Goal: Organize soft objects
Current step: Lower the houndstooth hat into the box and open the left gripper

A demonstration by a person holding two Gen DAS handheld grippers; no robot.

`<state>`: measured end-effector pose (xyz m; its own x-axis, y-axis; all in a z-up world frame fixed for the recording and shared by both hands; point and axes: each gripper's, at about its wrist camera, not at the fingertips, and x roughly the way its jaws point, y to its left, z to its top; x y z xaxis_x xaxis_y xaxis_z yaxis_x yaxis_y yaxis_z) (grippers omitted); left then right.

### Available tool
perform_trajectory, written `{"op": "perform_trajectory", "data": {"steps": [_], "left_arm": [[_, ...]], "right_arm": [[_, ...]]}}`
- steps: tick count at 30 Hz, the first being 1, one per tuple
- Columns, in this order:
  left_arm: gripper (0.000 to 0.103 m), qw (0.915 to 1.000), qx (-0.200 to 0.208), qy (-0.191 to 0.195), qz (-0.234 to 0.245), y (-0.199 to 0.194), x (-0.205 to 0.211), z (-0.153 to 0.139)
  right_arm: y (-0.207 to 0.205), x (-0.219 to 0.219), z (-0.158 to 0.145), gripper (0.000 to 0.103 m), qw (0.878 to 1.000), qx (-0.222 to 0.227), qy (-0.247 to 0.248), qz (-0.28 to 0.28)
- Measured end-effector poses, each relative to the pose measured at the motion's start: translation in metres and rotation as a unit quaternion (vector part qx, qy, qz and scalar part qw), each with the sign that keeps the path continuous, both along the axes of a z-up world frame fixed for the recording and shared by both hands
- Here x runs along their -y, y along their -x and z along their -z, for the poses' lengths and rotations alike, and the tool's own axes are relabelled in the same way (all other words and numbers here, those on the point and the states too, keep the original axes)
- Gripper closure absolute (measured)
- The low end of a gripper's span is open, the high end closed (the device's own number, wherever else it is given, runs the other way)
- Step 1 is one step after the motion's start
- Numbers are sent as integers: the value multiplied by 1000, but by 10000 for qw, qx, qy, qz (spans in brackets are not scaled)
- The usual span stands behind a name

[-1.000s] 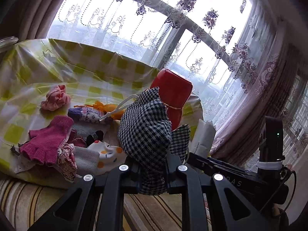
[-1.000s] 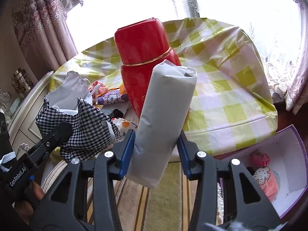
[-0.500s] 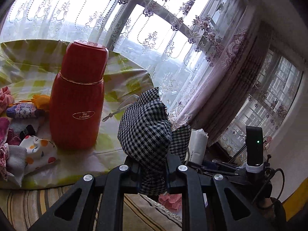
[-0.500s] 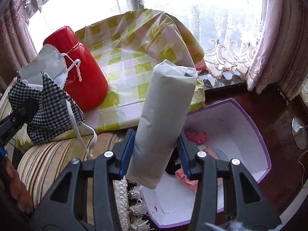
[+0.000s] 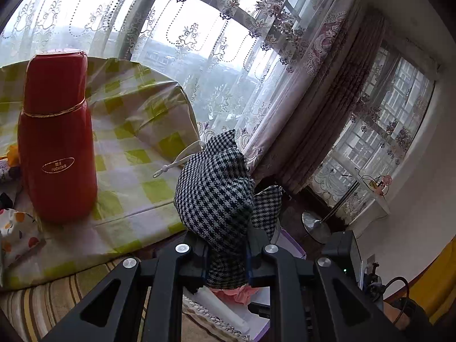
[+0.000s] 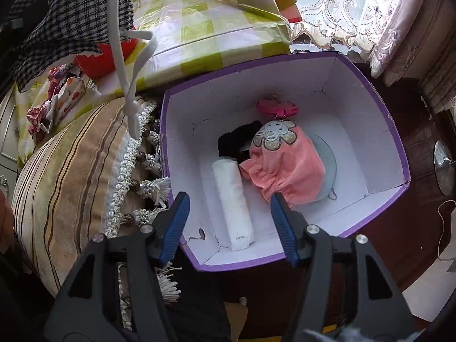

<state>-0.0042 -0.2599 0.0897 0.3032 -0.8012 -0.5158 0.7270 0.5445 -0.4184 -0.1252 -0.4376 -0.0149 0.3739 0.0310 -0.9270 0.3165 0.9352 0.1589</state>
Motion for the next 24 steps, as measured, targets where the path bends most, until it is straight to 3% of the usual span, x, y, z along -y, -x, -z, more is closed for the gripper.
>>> {"op": "perform_trajectory", "data": {"steps": [7, 10, 12, 14, 24], "left_arm": [[83, 9996, -65, -200, 177, 6, 15, 7], [71, 9989, -79, -338, 310, 7, 24, 11], [54, 9985, -37, -493, 243, 7, 26, 15], [49, 9986, -97, -497, 176, 5, 24, 18], [48, 9967, -127, -666, -446, -7, -3, 26]], "right_arm": [[3, 23, -19, 40, 9982, 328, 135, 487], [-1, 26, -24, 40, 9975, 447, 173, 520], [-2, 26, -26, 40, 9973, 490, 151, 518], [-3, 26, -25, 40, 9972, 512, 134, 520], [-12, 9, -31, 40, 9972, 711, 90, 208]]}}
